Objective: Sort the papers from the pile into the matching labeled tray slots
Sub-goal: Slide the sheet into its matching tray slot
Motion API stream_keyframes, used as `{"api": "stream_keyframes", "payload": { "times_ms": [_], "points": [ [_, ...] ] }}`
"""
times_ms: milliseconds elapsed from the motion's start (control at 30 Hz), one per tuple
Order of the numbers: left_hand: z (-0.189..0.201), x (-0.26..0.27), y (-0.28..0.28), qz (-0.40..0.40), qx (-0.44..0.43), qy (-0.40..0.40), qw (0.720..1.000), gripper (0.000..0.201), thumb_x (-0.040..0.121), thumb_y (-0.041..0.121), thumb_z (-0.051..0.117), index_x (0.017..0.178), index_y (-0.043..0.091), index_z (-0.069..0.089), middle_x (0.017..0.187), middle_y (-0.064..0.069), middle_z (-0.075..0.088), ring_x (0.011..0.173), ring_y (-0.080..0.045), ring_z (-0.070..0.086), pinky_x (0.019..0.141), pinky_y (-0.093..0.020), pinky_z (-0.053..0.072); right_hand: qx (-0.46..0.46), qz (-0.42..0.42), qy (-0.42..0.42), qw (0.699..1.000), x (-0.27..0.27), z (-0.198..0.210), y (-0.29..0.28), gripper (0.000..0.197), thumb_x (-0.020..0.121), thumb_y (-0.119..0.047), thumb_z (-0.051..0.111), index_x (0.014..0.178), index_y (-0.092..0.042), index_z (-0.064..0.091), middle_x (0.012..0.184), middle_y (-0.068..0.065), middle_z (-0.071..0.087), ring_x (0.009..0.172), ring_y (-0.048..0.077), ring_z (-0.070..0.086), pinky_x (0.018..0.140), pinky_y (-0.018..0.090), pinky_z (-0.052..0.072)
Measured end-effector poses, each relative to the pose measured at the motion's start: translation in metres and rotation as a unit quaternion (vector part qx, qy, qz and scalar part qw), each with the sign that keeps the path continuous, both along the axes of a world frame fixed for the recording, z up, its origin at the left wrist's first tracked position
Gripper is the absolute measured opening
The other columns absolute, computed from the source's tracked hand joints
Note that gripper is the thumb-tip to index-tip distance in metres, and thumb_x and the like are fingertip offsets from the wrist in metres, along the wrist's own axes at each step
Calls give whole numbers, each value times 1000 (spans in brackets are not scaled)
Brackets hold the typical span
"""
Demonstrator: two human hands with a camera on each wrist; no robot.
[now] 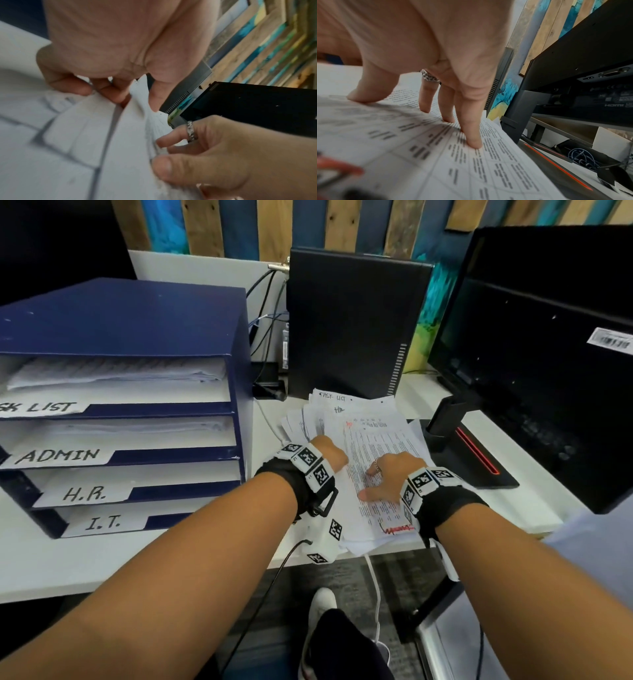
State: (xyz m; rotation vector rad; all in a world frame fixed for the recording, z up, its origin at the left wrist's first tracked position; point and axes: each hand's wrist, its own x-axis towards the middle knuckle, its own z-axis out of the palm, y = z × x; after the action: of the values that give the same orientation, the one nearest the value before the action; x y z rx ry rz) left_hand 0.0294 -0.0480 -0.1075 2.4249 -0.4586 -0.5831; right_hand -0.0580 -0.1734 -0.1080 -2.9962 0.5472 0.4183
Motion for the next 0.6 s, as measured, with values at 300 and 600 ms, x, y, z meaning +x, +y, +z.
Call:
{"api": "stream_keyframes", "payload": {
  "times_ms": [300, 600],
  "points": [
    [-26, 0, -8, -21, 104, -124, 987, 41, 92, 29, 64, 126, 10, 51, 133, -16, 47, 120, -31, 52, 92, -35, 43, 4, 1, -5, 1000, 5, -3, -5, 66, 77, -62, 75, 129, -25, 58, 125, -1, 63, 110, 19, 60, 85, 27, 44],
    [-32, 12, -10, -28, 128, -104, 986, 78, 88, 40, 69, 146, 10, 26, 150, -11, 30, 140, -29, 31, 113, -43, 32, 7, 4, -3, 1000, 7, -6, -4, 64, 77, -61, 75, 127, -24, 57, 121, 0, 64, 104, 19, 60, 82, 28, 43]
  ]
}}
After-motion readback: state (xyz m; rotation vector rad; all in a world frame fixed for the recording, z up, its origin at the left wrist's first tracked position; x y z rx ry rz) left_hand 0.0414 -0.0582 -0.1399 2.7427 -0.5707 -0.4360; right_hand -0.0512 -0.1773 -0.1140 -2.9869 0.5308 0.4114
